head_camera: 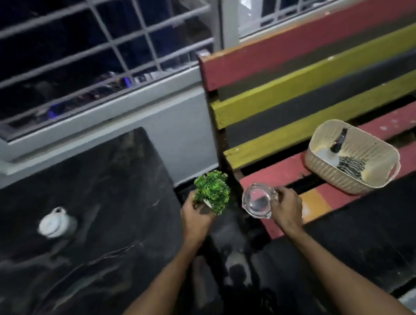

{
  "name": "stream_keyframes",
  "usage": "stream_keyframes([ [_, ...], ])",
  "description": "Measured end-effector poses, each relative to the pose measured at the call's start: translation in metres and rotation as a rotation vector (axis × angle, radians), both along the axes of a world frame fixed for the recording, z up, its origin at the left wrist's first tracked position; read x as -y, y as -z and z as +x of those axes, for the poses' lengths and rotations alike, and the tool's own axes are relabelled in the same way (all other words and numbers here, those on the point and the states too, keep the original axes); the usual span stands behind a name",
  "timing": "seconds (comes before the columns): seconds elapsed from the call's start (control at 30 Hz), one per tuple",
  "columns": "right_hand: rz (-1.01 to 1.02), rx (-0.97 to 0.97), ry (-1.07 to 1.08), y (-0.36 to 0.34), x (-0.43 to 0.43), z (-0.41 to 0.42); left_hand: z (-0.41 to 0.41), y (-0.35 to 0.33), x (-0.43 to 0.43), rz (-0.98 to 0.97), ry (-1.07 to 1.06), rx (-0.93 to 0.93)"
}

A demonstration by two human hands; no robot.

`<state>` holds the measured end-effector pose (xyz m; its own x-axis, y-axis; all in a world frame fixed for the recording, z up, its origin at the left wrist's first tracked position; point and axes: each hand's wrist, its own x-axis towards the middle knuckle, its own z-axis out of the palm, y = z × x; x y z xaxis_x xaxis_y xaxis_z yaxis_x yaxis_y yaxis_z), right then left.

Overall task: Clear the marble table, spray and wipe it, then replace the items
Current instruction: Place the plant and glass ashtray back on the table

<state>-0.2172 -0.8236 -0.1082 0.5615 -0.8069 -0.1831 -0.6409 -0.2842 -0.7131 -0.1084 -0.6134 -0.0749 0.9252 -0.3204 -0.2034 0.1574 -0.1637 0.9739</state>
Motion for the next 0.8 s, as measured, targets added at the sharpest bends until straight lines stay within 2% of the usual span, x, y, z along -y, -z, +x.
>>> stream_keyframes([
  [0.13,-0.015,0.047,-0.075,-0.043,-0.092,0.038,0.026,-0.043,-0.111,-0.026,-0.071,0.043],
  [0.33,0.005,0.071,-0.209,-0.106,-0.285,0.08,0.076,-0.085,-0.307,0.007,-0.136,0.075],
  [0.47,0.059,0.067,-0.302,-0.112,-0.402,0.098,0.126,-0.093,-0.407,0.047,-0.137,0.086],
  [0.63,0.154,0.006,-0.407,-0.093,-0.506,0.116,0.19,-0.079,-0.485,0.124,-0.133,0.082],
  [0.8,0.15,-0.058,-0.444,-0.062,-0.555,0.131,0.238,-0.062,-0.498,0.257,-0.131,0.087],
])
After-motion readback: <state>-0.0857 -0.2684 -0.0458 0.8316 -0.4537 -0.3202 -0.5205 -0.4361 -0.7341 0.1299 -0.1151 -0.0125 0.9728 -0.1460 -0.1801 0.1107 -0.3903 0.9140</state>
